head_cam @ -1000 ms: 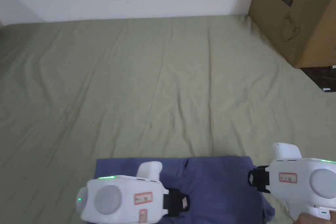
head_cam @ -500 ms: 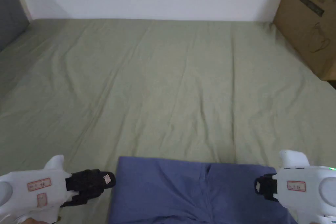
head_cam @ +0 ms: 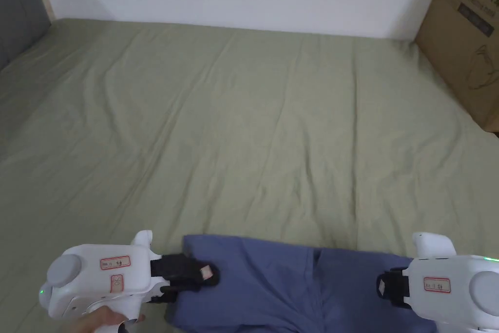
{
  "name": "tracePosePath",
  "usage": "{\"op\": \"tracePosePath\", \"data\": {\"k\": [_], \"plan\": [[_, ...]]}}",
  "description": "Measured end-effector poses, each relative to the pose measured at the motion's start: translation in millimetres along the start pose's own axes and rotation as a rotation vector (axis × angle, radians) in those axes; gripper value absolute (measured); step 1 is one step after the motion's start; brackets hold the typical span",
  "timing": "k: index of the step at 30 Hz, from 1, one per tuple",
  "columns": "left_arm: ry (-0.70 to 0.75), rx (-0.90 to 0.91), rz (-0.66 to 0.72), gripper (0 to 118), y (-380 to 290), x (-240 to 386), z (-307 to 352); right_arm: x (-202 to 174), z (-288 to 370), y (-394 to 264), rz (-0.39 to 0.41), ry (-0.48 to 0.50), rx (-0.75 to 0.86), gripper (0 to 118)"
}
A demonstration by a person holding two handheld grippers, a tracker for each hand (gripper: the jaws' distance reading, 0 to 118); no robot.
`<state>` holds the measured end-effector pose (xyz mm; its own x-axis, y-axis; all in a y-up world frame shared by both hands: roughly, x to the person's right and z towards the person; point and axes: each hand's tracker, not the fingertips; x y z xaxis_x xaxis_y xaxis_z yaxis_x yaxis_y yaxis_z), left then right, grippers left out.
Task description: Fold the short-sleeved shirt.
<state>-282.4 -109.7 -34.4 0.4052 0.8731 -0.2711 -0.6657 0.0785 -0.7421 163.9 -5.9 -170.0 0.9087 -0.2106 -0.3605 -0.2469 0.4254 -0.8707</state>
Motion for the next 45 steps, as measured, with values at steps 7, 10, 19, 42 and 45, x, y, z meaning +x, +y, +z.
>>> {"op": "tracePosePath", "data": {"k": [7, 10, 19, 42, 45], "plan": [[0.004, 0.037, -0.04, 9, 5, -1, 28, -2, 1, 6, 0.001, -0.001, -0.003, 0], [0.058, 0.104, -0.06, 9, 11, 7, 63, -3, -1, 11, -0.004, 0.003, -0.006, 0], [0.291, 0.308, -0.04, 9, 19, -13, 189, -24, -7, 11, 0.004, 0.039, -0.012, 0], [0.291, 0.088, -0.489, 9, -9, 199, 43, 6, 9, -1, -0.05, 0.09, 0.013, 0], [0.287, -0.014, -0.495, 10, -16, 203, -7, 19, 11, -7, -0.09, 0.088, 0.01, 0]]}}
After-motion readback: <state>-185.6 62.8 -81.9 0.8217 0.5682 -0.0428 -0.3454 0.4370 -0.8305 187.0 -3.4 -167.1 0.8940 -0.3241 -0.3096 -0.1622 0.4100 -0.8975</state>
